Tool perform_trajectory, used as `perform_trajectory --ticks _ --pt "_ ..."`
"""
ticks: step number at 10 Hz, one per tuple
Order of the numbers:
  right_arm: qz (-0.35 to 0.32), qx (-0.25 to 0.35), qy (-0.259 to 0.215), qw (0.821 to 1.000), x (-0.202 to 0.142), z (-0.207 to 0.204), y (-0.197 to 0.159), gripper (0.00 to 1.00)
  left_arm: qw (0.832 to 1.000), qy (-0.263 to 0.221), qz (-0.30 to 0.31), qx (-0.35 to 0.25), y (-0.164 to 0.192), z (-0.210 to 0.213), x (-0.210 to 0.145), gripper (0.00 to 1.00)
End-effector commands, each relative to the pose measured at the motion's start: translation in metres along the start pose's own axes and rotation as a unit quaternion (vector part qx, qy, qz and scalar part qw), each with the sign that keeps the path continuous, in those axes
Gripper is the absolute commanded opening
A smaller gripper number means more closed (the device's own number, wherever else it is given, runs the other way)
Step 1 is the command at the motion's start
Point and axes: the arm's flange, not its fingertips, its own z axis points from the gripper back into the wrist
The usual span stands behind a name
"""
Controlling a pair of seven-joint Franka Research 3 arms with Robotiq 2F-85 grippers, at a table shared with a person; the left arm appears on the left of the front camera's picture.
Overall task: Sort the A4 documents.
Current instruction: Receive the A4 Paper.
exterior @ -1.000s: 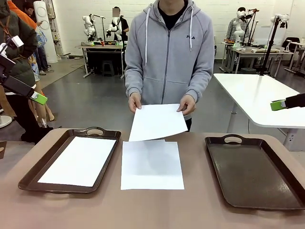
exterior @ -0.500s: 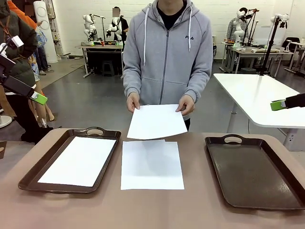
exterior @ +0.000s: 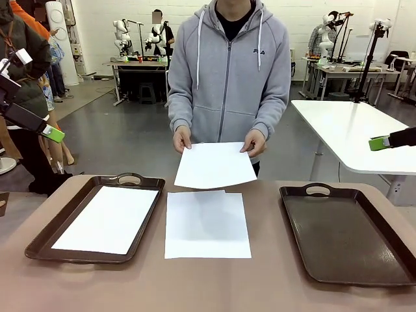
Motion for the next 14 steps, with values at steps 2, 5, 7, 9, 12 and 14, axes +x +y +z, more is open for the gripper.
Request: perform_trajectory --ticks 2,5,7,9,12,14 --pt "-0.001 0.008 -0.001 1.000 -0.0011 -0.0023 -0.0006 1.00 1.000 0.000 -0.001 0.000 -0.0008 -0.0005 0.0006 1.00" --pt "-0.001 0.008 -0.001 1.000 -0.0011 -0.0023 -0.0006 1.00 1.000 0.000 -0.001 0.000 -0.0008 -0.0005 0.0006 1.00" --pt "-0.001 0.008 -0.001 1.000 -0.0011 -0.0023 -0.0006 1.00 1.000 0.000 -0.001 0.000 -0.0008 -0.0005 0.0006 1.00" --pt "-0.001 0.008 -0.001 1.000 -0.0011 -0.0023 -0.0006 1.00 1.000 0.000 -0.001 0.000 -0.0008 -0.0005 0.0006 1.00" --pt "-0.001 0.008 -0.001 1.000 -0.0011 -0.0023 -0.0006 1.00 1.000 0.000 -0.001 0.000 -0.0008 -0.0005 0.0006 1.00" --pt "-0.001 0.008 -0.001 1.000 -0.0011 -0.0023 -0.0006 1.00 1.000 0.000 -0.001 0.000 -0.0008 -0.0005 0.0006 1.00"
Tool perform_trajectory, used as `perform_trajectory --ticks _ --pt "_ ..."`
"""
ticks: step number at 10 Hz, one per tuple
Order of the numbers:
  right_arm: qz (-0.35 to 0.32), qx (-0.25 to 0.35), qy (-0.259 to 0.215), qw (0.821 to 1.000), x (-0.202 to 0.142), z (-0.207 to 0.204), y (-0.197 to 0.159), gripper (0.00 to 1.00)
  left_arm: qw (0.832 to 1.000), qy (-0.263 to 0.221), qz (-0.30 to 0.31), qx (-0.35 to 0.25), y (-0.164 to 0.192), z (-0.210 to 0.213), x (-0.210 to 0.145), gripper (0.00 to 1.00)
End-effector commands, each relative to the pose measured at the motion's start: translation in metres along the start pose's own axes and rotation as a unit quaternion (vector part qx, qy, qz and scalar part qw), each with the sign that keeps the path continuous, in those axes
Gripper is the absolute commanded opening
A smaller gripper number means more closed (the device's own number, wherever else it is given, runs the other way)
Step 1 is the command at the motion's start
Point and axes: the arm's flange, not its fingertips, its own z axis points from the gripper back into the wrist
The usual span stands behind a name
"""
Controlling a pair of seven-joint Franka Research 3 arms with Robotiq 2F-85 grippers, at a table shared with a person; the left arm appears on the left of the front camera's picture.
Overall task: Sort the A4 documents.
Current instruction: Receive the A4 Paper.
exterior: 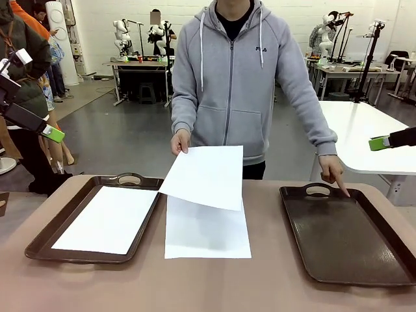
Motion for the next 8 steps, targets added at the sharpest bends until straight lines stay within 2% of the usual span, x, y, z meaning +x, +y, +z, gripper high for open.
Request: perform_trajectory --ticks 1,8 --pt "-0.001 0.008 -0.001 1.000 -0.0011 -0.0023 -0.0006 1.00 1.000 0.000 -0.001 0.000 -0.0008 -0.0005 0.0006 1.00" --pt "-0.001 0.008 -0.001 1.000 -0.0011 -0.0023 -0.0006 1.00 1.000 0.000 -0.001 0.000 -0.0008 -0.0005 0.0006 1.00"
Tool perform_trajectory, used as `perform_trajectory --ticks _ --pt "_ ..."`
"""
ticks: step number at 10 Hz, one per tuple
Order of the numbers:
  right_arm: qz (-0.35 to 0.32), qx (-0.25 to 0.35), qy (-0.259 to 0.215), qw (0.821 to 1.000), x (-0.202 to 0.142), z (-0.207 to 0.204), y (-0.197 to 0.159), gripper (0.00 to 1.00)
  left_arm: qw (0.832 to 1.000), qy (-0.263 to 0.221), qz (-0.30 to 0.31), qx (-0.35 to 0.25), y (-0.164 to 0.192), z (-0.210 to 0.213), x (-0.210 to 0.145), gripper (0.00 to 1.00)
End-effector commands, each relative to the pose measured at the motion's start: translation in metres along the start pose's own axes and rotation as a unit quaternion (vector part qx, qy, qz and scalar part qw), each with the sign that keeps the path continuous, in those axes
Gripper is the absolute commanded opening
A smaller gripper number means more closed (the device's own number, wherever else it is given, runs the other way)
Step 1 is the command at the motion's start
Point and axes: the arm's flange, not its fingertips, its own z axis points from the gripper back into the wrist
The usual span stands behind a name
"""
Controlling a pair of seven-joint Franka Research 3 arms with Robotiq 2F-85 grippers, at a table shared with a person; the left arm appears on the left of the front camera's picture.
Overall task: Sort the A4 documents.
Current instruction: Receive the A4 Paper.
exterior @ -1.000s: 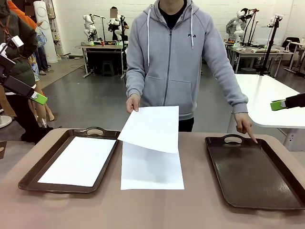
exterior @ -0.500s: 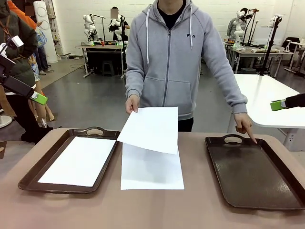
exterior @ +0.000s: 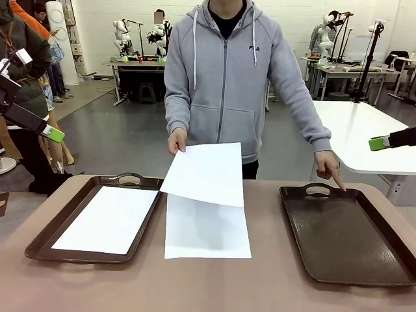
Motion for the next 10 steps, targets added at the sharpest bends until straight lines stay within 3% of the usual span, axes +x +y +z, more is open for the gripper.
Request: perform_trajectory --ticks 1,6,8,10 --pt "-0.001 0.008 -0.001 1.000 -0.001 -0.002 -0.001 1.00 1.000 0.000 -0.001 0.000 -0.001 0.000 0.001 1.00" --pt "0.000 0.000 0.000 1.000 0.000 0.000 0.000 1.00 1.000 0.000 -0.001 0.000 -0.001 0.000 0.001 1.00" --pt "-0.093 0.093 -0.023 0.991 -0.007 -0.021 -0.019 1.00 1.000 0.000 -0.001 0.000 -0.001 0.000 0.001 1.00" --pt "-0.200 0.206 -0.016 0.958 -0.013 -0.071 -0.036 1.00 1.000 0.000 -0.001 0.000 -0.001 0.000 0.001 1.00"
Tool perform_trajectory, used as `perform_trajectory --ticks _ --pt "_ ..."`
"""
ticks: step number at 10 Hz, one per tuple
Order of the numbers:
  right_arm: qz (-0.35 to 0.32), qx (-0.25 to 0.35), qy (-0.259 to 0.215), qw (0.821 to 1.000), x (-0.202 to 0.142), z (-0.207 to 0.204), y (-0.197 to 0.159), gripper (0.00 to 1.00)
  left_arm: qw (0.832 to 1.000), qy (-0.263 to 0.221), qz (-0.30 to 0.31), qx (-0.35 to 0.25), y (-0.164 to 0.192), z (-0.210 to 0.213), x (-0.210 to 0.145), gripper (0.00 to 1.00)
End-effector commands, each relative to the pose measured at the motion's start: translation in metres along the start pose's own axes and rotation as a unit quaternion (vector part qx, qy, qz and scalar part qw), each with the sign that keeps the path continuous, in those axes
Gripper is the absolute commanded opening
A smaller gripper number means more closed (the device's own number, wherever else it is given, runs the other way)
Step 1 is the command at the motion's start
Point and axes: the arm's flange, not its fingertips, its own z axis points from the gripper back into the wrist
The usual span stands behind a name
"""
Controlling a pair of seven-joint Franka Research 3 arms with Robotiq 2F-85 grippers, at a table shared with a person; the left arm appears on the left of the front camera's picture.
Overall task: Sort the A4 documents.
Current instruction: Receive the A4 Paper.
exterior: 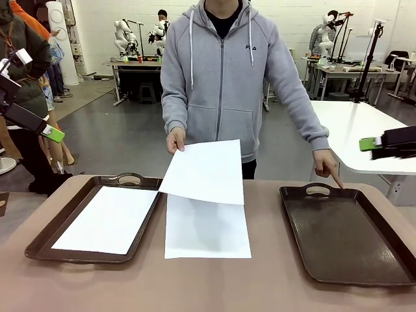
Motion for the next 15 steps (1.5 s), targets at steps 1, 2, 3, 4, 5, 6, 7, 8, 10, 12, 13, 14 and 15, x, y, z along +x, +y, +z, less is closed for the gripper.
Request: perform_trajectory --ticks 1,2,3,4,5,6,7,8,10,12,13,14,15 --pt "-0.108 0.109 0.006 0.988 0.015 -0.054 -0.041 1.00 1.000 0.000 0.000 0.000 -0.001 -0.001 0.000 1.00" --pt "-0.137 0.120 0.005 0.983 0.013 -0.077 -0.050 1.00 1.000 0.000 0.000 0.000 -0.001 -0.001 0.000 1.00" --pt "-0.153 0.117 0.008 0.981 0.011 -0.102 -0.056 1.00 1.000 0.000 0.000 0.000 -0.001 -0.001 0.000 1.00" --pt "-0.166 0.113 0.011 0.979 0.009 -0.127 -0.059 1.00 1.000 0.000 0.000 0.000 -0.001 -0.001 0.000 1.00" --pt "-0.171 0.127 0.026 0.977 0.010 -0.156 -0.061 1.00 1.000 0.000 0.000 0.000 -0.001 -0.001 0.000 1.00" --pt "-0.183 0.144 0.052 0.971 0.013 -0.180 -0.065 1.00 1.000 0.000 0.000 0.000 -0.001 -0.001 0.000 1.00" --pt "-0.191 0.153 0.074 0.967 0.015 -0.202 -0.070 1.00 1.000 0.000 0.000 0.000 -0.001 -0.001 0.000 1.00" --pt "-0.201 0.162 0.089 0.962 0.015 -0.223 -0.076 1.00 1.000 0.000 0.000 0.000 -0.001 -0.001 0.000 1.00" --pt "-0.247 0.203 0.108 0.941 0.012 -0.262 -0.082 1.00 1.000 0.000 0.000 0.000 -0.001 -0.001 0.000 1.00" --pt "-0.274 0.224 0.115 0.928 0.010 -0.285 -0.083 1.00 1.000 0.000 0.000 0.000 -0.001 -0.001 0.000 1.00" --pt "-0.292 0.238 0.117 0.919 0.009 -0.298 -0.083 1.00 1.000 0.000 0.000 0.000 -0.001 -0.001 0.000 1.00" --pt "-0.300 0.245 0.122 0.914 0.007 -0.309 -0.080 1.00 1.000 0.000 0.000 0.000 -0.001 -0.001 0.000 1.00" --pt "-0.304 0.252 0.126 0.910 0.004 -0.318 -0.076 1.00 1.000 0.000 0.000 0.000 -0.001 -0.001 0.000 1.00"
